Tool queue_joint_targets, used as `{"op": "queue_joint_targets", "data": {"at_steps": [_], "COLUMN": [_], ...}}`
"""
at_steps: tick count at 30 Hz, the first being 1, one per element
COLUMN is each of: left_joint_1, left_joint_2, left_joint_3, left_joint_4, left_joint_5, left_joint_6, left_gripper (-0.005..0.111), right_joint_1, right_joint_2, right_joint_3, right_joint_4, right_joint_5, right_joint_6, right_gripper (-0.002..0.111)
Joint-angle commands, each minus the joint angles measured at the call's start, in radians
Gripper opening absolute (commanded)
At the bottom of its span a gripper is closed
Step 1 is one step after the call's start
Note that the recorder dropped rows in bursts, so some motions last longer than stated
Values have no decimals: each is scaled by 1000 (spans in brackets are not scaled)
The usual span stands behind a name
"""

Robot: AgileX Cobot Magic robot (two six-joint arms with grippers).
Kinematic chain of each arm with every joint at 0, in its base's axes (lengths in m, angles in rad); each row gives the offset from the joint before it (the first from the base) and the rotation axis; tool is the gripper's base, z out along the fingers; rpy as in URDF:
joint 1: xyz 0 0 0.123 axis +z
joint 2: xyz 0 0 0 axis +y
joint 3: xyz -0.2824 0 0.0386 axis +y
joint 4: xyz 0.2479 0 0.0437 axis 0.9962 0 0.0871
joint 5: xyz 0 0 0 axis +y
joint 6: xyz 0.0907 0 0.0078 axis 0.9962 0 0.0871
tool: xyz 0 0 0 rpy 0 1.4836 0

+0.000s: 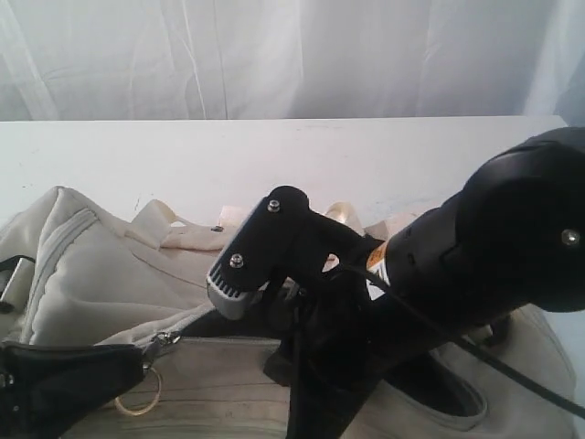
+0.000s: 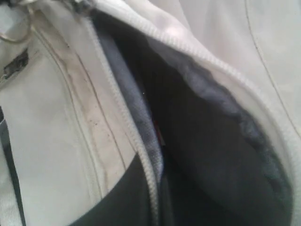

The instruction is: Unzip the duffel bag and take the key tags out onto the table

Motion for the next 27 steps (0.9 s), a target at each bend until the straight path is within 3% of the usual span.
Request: {"op": "queue_joint_targets", "data": {"at_steps": [1,13,22,27], "left_joint_1": [-3,-3,-3,-3], "left_joint_2": [-95,-339,-424,-424], "left_joint_3": [0,-30,-157,-175], "left_joint_4": [0,-8,-146,-211], "left_joint_5": [174,422,763,767], "left_joint_6": [6,33,296,391], "left_gripper": [0,0,0,0], "right_joint_1": [-13,-13,-13,-13], "right_joint_2": [-15,-15,-15,-32], "right_joint_3": [0,0,0,0], "right_joint_4": [-192,-192,-188,-143], "right_joint_5": [19,-8,-54,-99], "right_joint_6": [79,109,109,109], "right_gripper": [0,0,0,0]}}
